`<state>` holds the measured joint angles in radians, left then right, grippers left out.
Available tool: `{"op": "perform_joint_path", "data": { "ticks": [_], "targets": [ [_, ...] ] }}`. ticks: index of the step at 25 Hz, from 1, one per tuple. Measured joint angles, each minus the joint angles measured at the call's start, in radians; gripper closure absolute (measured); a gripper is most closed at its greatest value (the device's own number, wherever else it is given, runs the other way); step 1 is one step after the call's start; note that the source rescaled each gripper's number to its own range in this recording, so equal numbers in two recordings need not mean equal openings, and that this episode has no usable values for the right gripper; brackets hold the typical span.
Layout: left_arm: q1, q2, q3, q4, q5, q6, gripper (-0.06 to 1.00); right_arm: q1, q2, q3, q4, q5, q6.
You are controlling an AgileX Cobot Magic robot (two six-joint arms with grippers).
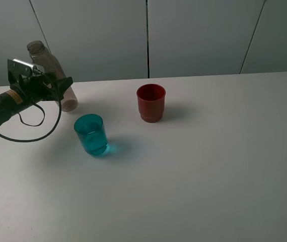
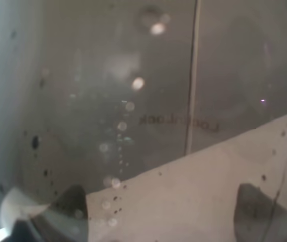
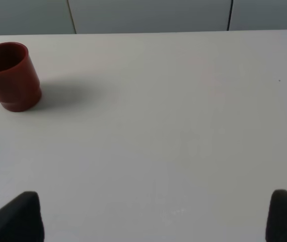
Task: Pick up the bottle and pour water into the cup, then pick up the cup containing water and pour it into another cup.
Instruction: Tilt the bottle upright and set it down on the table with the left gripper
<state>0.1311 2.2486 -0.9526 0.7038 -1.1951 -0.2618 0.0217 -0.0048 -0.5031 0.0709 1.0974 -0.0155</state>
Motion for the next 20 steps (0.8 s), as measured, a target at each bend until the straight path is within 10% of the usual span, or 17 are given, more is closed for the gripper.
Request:
{"op": "perform_joint_path", "data": {
  "ticks": [20],
  "targets": [
    [0.000,0.000,0.000,0.022,0.011,0.002,0.92,-0.002,0.000,0.000,0.000,0.000,0.004]
  ]
}}
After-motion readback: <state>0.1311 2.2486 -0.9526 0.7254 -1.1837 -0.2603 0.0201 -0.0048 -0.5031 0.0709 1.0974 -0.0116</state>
